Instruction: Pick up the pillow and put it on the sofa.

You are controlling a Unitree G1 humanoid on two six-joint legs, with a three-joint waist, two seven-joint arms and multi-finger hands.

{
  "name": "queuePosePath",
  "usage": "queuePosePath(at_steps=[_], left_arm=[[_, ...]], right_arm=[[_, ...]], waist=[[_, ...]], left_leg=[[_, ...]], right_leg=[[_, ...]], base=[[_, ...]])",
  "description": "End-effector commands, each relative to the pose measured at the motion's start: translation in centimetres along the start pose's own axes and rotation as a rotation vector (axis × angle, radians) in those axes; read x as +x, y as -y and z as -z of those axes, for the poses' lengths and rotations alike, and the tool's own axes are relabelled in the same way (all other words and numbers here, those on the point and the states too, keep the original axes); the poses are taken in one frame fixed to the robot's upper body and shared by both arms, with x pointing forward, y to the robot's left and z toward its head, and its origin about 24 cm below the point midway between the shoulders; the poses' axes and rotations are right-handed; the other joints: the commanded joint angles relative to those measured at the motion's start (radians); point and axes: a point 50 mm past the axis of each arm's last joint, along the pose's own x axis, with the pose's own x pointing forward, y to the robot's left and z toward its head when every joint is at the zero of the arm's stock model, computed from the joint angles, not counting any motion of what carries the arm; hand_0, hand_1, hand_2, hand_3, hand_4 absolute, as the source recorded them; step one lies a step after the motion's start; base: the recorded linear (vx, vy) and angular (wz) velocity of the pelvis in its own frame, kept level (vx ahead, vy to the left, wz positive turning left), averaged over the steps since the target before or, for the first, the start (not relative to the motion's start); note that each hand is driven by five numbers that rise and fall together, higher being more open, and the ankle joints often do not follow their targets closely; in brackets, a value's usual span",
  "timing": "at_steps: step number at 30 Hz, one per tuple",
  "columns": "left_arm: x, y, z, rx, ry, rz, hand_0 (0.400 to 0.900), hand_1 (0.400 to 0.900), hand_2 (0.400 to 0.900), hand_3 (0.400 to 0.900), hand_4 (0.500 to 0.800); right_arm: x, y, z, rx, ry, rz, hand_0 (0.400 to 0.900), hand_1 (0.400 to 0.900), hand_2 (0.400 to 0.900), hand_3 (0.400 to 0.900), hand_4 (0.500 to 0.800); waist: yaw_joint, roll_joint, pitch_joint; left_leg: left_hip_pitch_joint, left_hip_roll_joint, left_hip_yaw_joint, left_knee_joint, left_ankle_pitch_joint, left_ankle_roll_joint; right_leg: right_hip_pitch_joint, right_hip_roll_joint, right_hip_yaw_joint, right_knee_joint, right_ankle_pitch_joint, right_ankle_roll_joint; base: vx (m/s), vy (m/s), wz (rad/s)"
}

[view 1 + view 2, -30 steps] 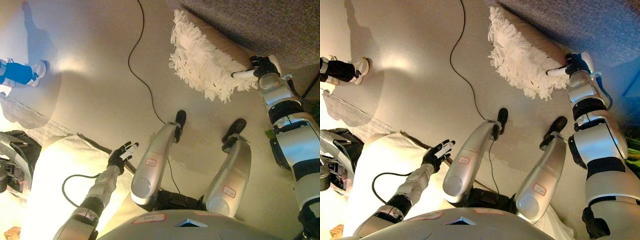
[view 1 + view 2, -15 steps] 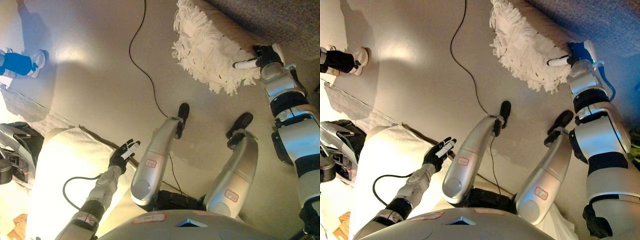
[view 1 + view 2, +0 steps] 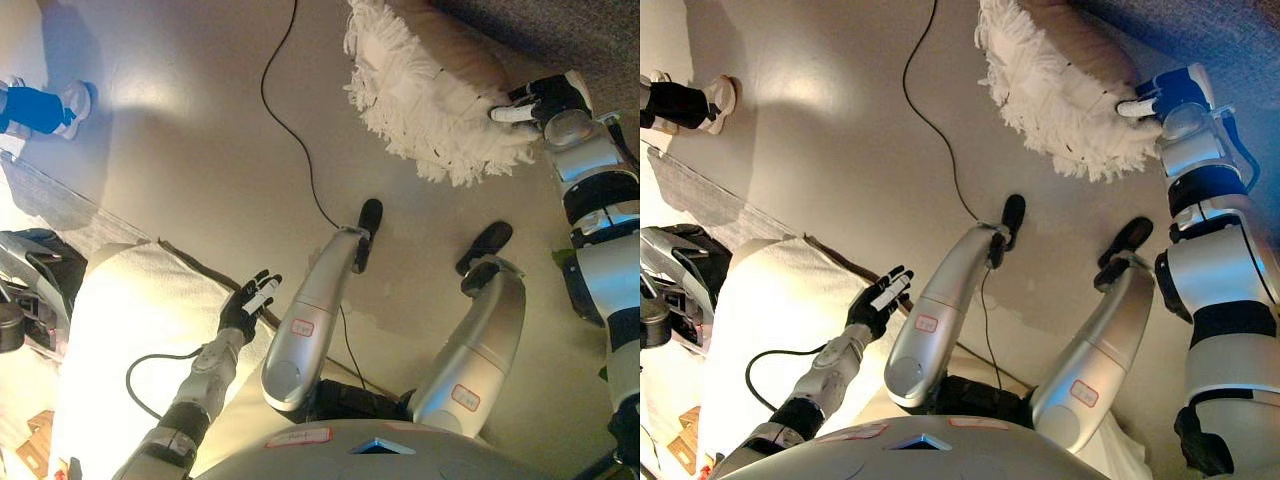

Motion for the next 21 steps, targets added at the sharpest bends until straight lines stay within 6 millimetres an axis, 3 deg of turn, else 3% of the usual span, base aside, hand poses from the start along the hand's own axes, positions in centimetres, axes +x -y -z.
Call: queuePosePath(at_steps=[1,12,21], left_arm=[[-2.0,-2.7,1.4,-0.014,-0.015,-0.080,0.900,0.900,0.900,0.900,0.800],[-1.9,-3.1,1.1,-0.007,-0.009,-0.087,0.900,0.900,0.900,0.900,0.800],[-1.7,-3.6,1.0,0.025,-0.035,-0.109,0.900,0.900,0.900,0.900,0.800]], right_arm=[[-1.0,4.0,-5.6,0.010,0.218,0.090,0.400,0.400,0.400,0.400,0.500],[-1.0,4.3,-5.5,0.013,0.227,0.100,0.400,0.400,0.400,0.400,0.500],[-1.0,3.2,-5.7,-0.010,0.272,0.041,0.400,0.400,0.400,0.400,0.500]], waist=[[0.019,0.113,0.014],[0.020,0.103,0.014],[0.018,0.077,0.014]], left_leg=[[0.039,0.028,-0.024,-0.039,-0.027,-0.045],[0.064,0.035,-0.024,-0.053,-0.025,-0.049],[0.166,0.051,-0.024,-0.121,-0.013,-0.062]], right_leg=[[0.044,0.039,0.008,0.050,-0.124,-0.032],[0.076,0.036,-0.010,0.029,-0.120,-0.030],[0.187,0.035,-0.053,-0.049,-0.102,-0.022]], base=[[0.00,0.000,0.00],[0.00,-0.009,0.00],[-0.01,-0.055,-0.02]])
